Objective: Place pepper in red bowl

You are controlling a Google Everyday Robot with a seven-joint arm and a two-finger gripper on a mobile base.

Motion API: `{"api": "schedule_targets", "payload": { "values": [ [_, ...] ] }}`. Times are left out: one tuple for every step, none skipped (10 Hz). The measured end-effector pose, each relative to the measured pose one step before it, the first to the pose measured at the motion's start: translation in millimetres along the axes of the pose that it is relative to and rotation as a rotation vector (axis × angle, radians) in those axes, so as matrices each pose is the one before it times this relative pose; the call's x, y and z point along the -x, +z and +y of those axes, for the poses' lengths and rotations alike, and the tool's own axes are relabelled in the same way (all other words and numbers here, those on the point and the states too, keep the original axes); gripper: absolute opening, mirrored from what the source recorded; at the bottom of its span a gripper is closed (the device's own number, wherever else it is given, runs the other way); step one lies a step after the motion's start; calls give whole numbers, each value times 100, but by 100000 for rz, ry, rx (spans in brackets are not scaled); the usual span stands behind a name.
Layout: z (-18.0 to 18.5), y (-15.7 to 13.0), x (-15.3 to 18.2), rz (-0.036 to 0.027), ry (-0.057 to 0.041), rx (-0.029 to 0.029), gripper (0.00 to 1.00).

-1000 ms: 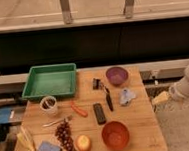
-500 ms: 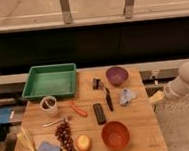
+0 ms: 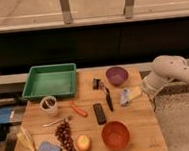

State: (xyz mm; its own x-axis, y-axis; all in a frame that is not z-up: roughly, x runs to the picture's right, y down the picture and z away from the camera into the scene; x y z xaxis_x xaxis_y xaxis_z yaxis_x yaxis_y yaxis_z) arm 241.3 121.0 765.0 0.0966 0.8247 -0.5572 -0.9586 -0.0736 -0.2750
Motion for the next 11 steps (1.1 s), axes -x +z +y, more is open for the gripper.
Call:
{"api": "schedule_targets", "payload": {
  "values": [
    [343,83,133,326,-1080,127,80],
    [-400,-79,-282,449,440,-420,80],
    [71,38,27,-25,-156,103,80],
    [250,65,119,13,-404,191,80],
    [-136,-52,-34,-131,258,-89,80],
    [-179,-61,-38,-161,321,26,80],
    [70,71,115,70,-489,519,80],
    [92,18,109,-185,-1197,257,80],
    [476,148,301,-101,-1768,-35,80],
    [1398,292,755,-231,-3214,-32,80],
    [1607,236,713,-320,-3538,-125,80]
  ]
}}
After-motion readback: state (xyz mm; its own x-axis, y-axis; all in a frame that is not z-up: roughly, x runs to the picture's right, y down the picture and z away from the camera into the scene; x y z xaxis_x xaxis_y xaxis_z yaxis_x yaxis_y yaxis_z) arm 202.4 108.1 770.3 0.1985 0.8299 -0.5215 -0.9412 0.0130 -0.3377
